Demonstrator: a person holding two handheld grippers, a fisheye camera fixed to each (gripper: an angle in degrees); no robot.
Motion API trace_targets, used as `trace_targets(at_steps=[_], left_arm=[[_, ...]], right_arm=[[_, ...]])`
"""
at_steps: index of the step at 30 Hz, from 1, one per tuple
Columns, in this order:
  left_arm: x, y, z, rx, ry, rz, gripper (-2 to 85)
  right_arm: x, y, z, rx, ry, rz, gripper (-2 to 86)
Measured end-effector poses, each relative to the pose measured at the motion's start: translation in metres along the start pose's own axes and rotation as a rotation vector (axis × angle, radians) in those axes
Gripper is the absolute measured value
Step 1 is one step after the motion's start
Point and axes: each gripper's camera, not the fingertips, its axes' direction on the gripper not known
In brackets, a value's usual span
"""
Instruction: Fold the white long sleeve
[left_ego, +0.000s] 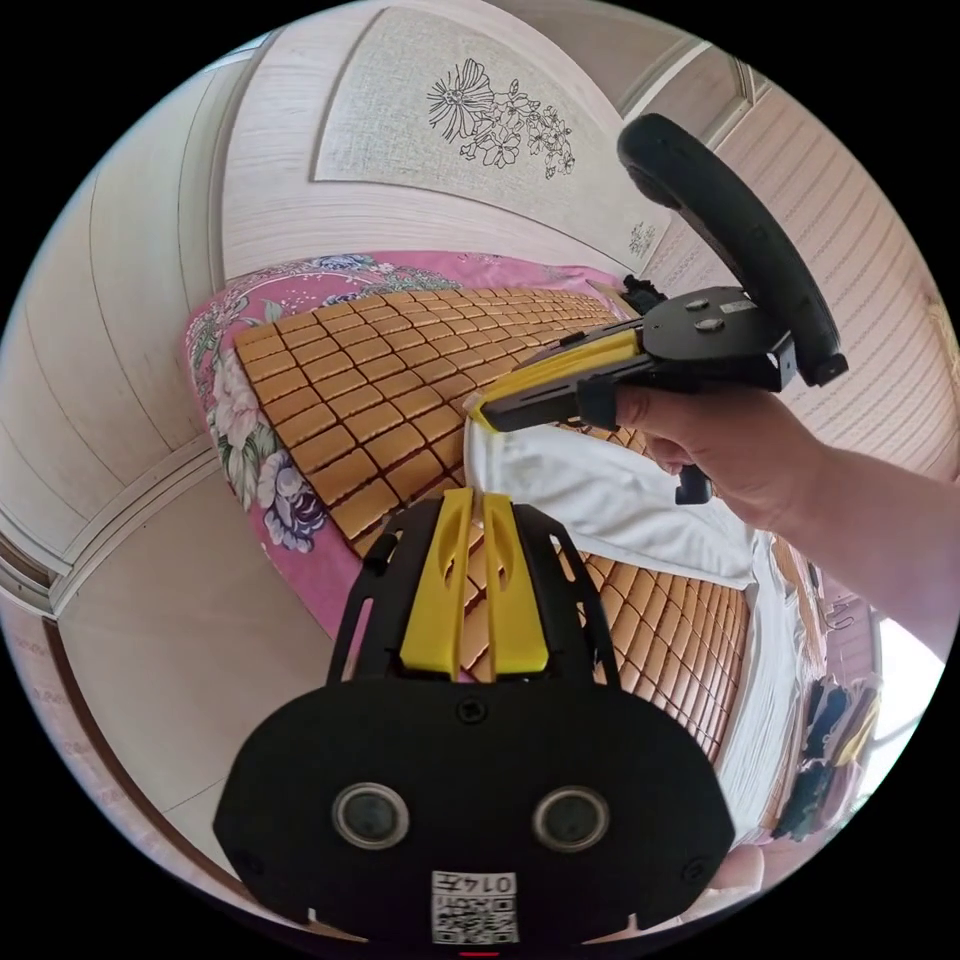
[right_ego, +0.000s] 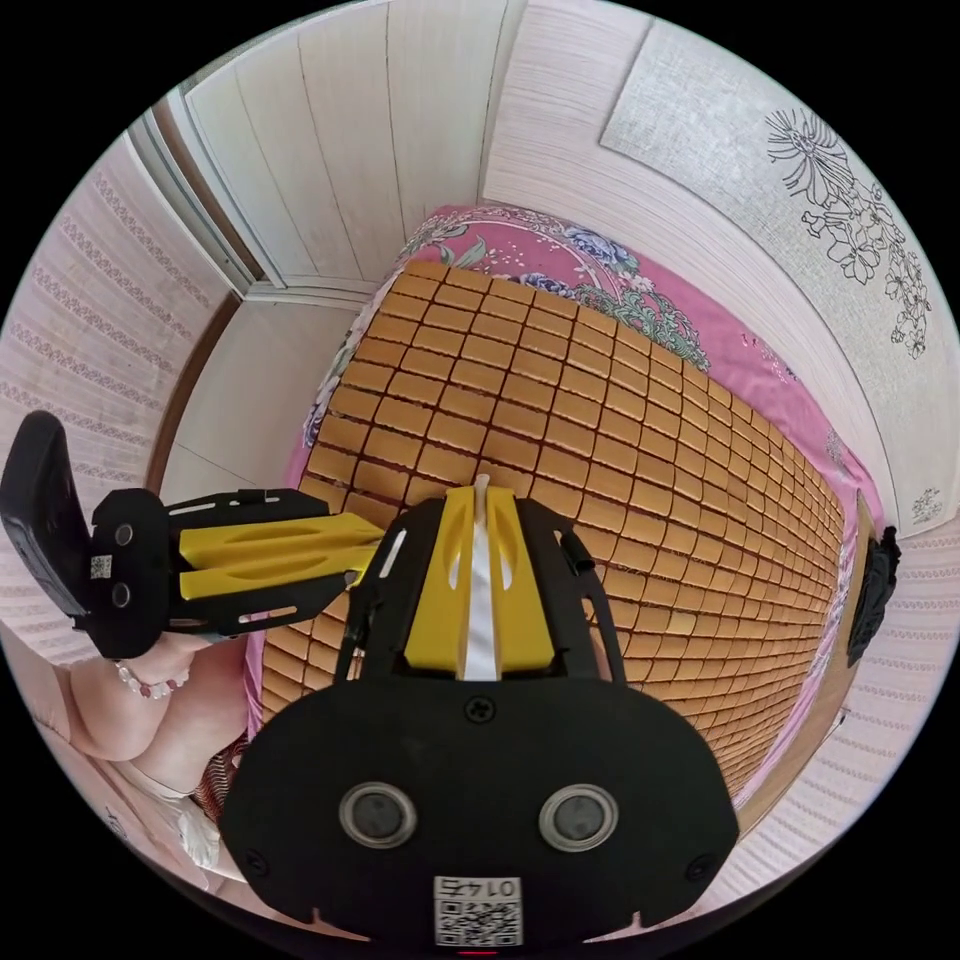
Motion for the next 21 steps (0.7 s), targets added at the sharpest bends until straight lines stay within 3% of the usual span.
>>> trace_targets(at_steps=[14, 21], left_arm=[[0.086, -0.008, 0.000, 0.044, -0.056, 0.179, -1.0], [0.207, -0.018, -0.034, 0.195, 0.105, 0.399, -1.0]], right_arm=[[0.033, 0.109, -0.110, 0.181, -0.074, 0.173, 0.7], [0.067, 0.258, -0.241, 0.398, 0.039, 0.396, 0.8]])
